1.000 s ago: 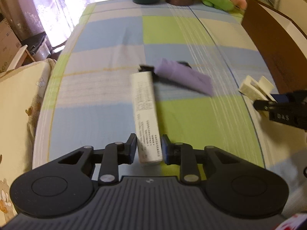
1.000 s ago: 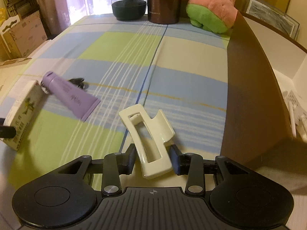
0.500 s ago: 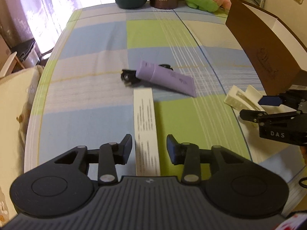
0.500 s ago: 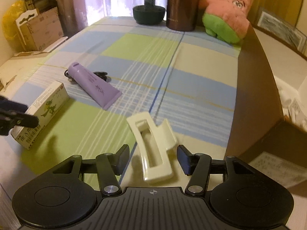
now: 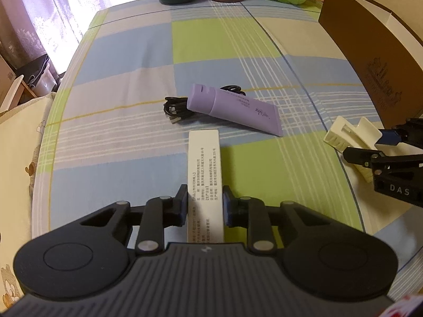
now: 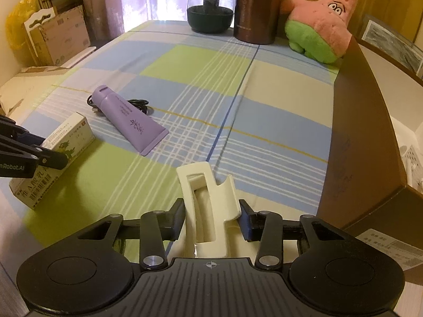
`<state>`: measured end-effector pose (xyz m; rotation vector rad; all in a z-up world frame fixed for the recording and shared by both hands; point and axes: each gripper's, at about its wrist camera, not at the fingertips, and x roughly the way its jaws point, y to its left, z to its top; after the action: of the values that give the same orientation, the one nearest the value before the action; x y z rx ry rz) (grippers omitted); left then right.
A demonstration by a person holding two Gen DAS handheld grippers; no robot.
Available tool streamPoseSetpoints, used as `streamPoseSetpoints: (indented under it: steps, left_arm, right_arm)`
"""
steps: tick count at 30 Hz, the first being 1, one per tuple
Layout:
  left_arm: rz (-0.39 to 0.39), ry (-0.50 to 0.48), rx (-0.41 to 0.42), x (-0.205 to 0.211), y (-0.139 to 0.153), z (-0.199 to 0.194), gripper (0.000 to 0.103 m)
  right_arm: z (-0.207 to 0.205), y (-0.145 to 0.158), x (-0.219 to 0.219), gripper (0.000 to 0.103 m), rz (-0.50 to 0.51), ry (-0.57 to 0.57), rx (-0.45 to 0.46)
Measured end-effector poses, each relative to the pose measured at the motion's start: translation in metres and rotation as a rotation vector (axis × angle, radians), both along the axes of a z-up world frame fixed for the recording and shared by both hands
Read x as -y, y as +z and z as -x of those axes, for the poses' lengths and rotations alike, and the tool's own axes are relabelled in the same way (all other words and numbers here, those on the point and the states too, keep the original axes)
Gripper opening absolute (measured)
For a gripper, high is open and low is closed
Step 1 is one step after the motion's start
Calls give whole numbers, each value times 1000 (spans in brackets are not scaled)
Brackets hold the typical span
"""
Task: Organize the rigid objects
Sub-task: 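Carry the clip and medicine box over the brown box with both tools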
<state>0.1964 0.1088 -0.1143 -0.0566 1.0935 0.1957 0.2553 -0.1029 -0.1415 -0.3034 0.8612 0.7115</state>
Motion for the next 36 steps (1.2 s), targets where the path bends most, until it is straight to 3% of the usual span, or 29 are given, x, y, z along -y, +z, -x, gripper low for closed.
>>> streamPoseSetpoints:
  steps: [8, 16, 28, 36]
  left_arm:
    - [-10, -2, 19, 6, 10, 6, 21]
    - [-4, -34, 81, 23, 41, 8, 21]
    - [8, -172, 223, 79, 97, -21, 21]
    - [29, -296, 283, 138, 117, -58, 21]
  right_arm:
    - [6, 14, 5, 39, -44, -7, -10]
    - [14, 40, 16, 39, -119, -16, -10]
    - [15, 95, 59, 39, -225, -76, 71]
    - [-5, 126, 115, 39, -263, -209, 132]
